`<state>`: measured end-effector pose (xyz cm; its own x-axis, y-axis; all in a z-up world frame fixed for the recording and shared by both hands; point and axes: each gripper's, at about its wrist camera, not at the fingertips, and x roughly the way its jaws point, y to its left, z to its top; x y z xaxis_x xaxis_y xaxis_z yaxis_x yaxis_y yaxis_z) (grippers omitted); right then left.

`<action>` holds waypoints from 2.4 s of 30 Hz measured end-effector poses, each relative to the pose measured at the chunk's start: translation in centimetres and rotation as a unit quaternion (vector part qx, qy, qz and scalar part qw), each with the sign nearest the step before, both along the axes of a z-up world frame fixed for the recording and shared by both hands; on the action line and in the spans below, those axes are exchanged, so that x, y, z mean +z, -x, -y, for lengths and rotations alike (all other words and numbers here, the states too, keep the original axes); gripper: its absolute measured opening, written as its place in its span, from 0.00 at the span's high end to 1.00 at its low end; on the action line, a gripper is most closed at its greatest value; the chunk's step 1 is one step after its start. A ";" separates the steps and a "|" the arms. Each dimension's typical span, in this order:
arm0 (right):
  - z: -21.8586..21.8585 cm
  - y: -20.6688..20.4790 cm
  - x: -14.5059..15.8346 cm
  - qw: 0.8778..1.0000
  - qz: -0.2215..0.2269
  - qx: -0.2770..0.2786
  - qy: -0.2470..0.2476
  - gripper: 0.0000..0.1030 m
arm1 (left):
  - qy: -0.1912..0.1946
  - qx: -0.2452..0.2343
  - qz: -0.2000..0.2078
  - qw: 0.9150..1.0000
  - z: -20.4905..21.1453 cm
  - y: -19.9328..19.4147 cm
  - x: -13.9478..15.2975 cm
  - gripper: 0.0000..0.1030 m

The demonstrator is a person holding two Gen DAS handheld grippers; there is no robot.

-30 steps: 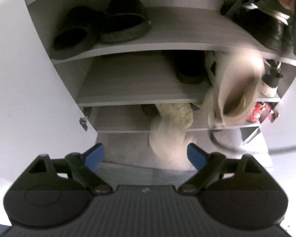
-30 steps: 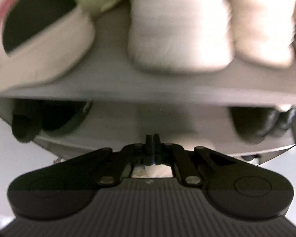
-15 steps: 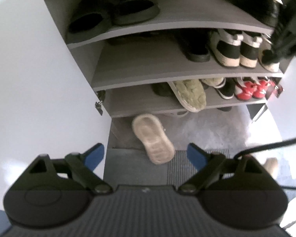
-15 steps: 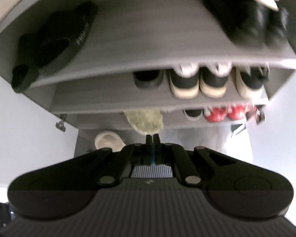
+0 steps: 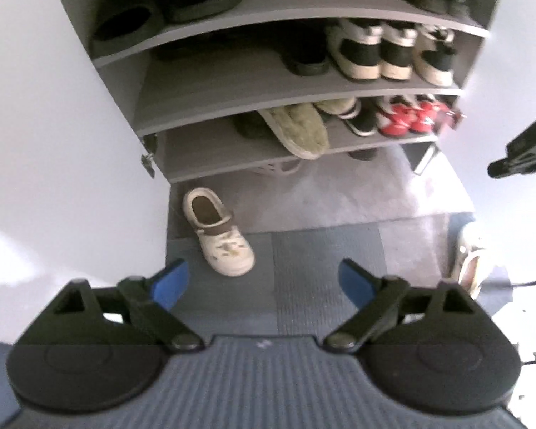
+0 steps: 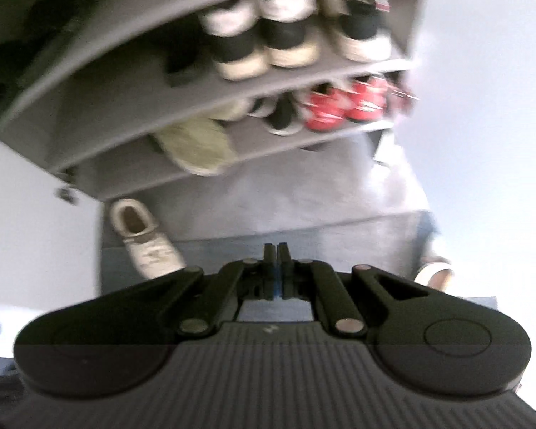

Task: Organize scattered shoes

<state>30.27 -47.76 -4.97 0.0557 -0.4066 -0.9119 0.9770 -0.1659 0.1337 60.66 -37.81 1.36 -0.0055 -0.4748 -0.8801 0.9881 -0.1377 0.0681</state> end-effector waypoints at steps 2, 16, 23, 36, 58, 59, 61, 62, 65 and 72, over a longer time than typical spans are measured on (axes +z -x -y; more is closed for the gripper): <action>-0.8 1.1 -0.6 1.000 -0.007 -0.015 -0.005 0.95 | 0.005 -0.013 -0.020 1.000 -0.7 -0.7 1.2 0.10; -6.7 6.8 -14.4 0.999 -0.010 0.008 -0.032 0.93 | 0.027 -0.018 -0.003 0.999 7.0 0.4 -11.7 0.06; -8.2 9.3 -25.6 0.999 -0.034 0.034 -0.013 0.52 | 0.026 -0.041 0.067 0.997 14.5 -1.6 -30.1 0.09; -6.4 5.0 -40.3 0.995 0.007 0.043 0.084 0.34 | -0.052 -0.111 0.186 0.975 28.1 -8.2 -48.4 0.35; -6.5 18.1 -42.0 0.957 -0.084 -0.228 0.156 0.34 | -0.109 -0.147 0.108 0.977 27.2 -1.2 -45.4 0.82; -6.1 18.4 -42.3 0.956 -0.087 -0.232 0.159 0.34 | -0.109 -0.145 0.100 0.978 27.4 -0.8 -45.1 0.82; -5.3 19.0 -42.9 0.952 -0.094 -0.240 0.167 0.34 | -0.116 -0.139 0.082 0.980 27.8 -0.3 -44.5 0.84; -4.9 19.2 -43.2 0.950 -0.093 -0.247 0.168 0.34 | -0.122 -0.139 0.079 0.980 27.9 0.2 -44.3 0.84; -3.7 19.6 -44.0 0.946 -0.099 -0.261 0.163 0.35 | -0.144 -0.136 0.063 0.978 27.7 0.9 -44.1 0.84; -2.6 20.0 -44.9 0.937 -0.141 -0.264 0.181 0.66 | -0.157 -0.167 0.070 0.971 24.0 4.1 -44.3 0.86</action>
